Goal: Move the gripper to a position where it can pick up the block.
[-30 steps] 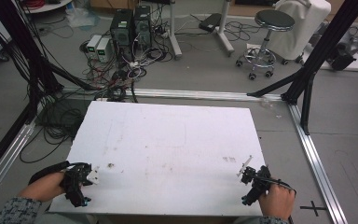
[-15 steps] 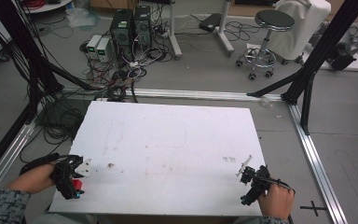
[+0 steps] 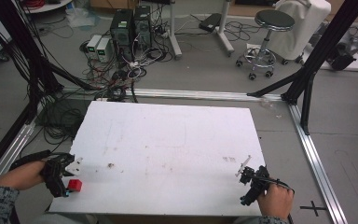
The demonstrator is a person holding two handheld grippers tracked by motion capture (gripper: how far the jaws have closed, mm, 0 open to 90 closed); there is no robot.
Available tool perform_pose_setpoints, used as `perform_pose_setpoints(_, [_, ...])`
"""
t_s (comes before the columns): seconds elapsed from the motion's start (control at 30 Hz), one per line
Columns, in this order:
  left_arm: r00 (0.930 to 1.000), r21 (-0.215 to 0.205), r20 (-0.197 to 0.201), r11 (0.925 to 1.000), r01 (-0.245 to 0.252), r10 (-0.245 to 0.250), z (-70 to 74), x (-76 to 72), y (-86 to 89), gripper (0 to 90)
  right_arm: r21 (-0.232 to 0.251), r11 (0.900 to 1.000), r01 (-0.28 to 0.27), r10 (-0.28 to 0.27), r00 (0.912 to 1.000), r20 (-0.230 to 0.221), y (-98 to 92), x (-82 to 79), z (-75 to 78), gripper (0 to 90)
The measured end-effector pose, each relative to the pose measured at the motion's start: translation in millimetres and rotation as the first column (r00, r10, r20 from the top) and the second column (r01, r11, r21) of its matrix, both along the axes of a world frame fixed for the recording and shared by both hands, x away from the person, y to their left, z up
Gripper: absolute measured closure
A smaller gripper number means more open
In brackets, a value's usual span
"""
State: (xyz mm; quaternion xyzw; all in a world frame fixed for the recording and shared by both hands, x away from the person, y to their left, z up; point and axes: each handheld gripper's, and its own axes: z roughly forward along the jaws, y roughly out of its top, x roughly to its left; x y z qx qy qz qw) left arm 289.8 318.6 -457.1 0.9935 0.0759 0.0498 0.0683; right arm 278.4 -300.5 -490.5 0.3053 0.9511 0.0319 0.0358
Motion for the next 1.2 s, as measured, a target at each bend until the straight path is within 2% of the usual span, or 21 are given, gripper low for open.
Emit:
perform_pose_setpoints(0.1, [0.9999, 0.011, 0.003, 0.9998, 0.016, -0.016, -0.8, 0.4, 2.3, 17.1, 0.000, 1.000, 0.002, -0.002, 1.0000, -0.002, 0.4, -0.1, 0.0, 3.0])
perform_pose_setpoints(0.13, [0.9995, 0.019, -0.006, 0.9993, 0.031, -0.031, -2.1, 0.9, 4.2, 17.2, -0.002, 1.000, 0.005, -0.005, 1.0000, -0.002, 1.1, -0.4, 0.4, 3.0])
perform_pose_setpoints(0.37, [0.9969, 0.026, -0.001, 0.9966, 0.078, -0.078, -9.6, 2.5, 5.7, 17.3, 0.000, 1.000, 0.005, -0.005, 1.0000, -0.005, 1.2, -0.4, -0.1, 3.0])
perform_pose_setpoints(0.43, [0.9952, 0.035, -0.008, 0.9946, 0.097, -0.097, -13.7, 2.7, 5.6, 17.4, -0.001, 1.000, 0.000, 0.000, 1.0000, -0.002, 0.7, -0.2, -0.2, 3.0])
perform_pose_setpoints(0.47, [0.9926, 0.054, -0.015, 0.9912, 0.121, -0.120, -17.6, 2.9, 5.1, 17.5, 0.000, 1.000, 0.005, -0.005, 1.0000, -0.004, 0.6, -0.4, -0.1, 3.0])
perform_pose_setpoints(0.6, [0.9893, 0.064, -0.019, 0.9872, 0.146, -0.145, -24.3, 3.9, 3.9, 17.6, -0.003, 1.000, 0.000, 0.000, 1.0000, -0.010, 0.5, -0.1, -0.9, 3.0])
perform_pose_setpoints(0.73, [0.9878, 0.066, -0.025, 0.9857, 0.155, -0.154, -31.5, 5.0, 2.9, 17.6, -0.007, 1.000, 0.001, -0.001, 0.9999, -0.012, 1.1, -0.1, -1.1, 3.0])
perform_pose_setpoints(0.8, [0.9872, 0.077, -0.039, 0.9846, 0.157, -0.154, -35.7, 5.7, 2.5, 17.8, -0.006, 1.000, 0.001, -0.001, 0.9999, -0.013, 1.3, -0.2, -1.0, 3.0])
perform_pose_setpoints(0.93, [0.9866, 0.090, -0.042, 0.9829, 0.161, -0.157, -42.0, 6.0, 2.4, 18.2, -0.006, 1.000, 0.001, -0.001, 0.9999, -0.014, 1.0, -0.1, -1.2, 3.0])
perform_pose_setpoints(1.13, [0.9863, 0.089, -0.065, 0.9835, 0.157, -0.152, -51.8, 6.9, 2.4, 18.3, -0.008, 1.000, -0.004, 0.004, 0.9999, -0.016, 1.5, 0.3, -2.3, 3.0])
perform_pose_setpoints(1.2, [0.9859, 0.088, -0.057, 0.9829, 0.162, -0.157, -53.9, 7.3, 2.4, 18.5, -0.009, 1.000, -0.004, 0.004, 0.9998, -0.019, 2.0, 0.3, -2.4, 3.0])
